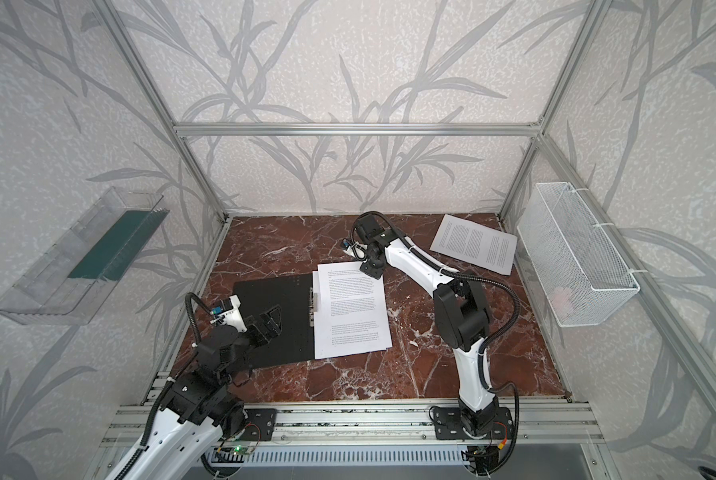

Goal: Put the files into the folder
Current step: 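Lay the sheet flat onto the folder's sheet stack with the right gripper, then hold the sheet's far edge on the stack, then open the right gripper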

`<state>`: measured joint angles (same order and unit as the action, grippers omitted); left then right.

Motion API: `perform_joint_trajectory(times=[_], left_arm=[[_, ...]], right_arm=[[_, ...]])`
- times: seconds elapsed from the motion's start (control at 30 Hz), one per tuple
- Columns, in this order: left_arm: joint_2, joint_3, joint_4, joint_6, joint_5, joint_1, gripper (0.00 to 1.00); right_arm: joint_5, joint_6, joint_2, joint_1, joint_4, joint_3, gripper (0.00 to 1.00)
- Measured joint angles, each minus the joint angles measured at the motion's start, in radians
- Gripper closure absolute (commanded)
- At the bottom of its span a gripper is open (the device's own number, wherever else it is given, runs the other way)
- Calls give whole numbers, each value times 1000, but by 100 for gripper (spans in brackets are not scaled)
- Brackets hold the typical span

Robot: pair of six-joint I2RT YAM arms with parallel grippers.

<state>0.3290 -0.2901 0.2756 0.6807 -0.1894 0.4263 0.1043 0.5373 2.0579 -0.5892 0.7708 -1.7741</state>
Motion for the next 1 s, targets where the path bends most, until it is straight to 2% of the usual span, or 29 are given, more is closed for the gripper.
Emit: perform_joint_trajectory(times=[0.73, 1.0], left_arm=[[-2, 5, 0, 0, 2, 0, 1], [-3, 5, 0, 0, 6, 0, 1]], right_arm=[[0, -92, 153, -13, 110, -200, 100], [13, -129, 274, -14, 213, -380, 100]])
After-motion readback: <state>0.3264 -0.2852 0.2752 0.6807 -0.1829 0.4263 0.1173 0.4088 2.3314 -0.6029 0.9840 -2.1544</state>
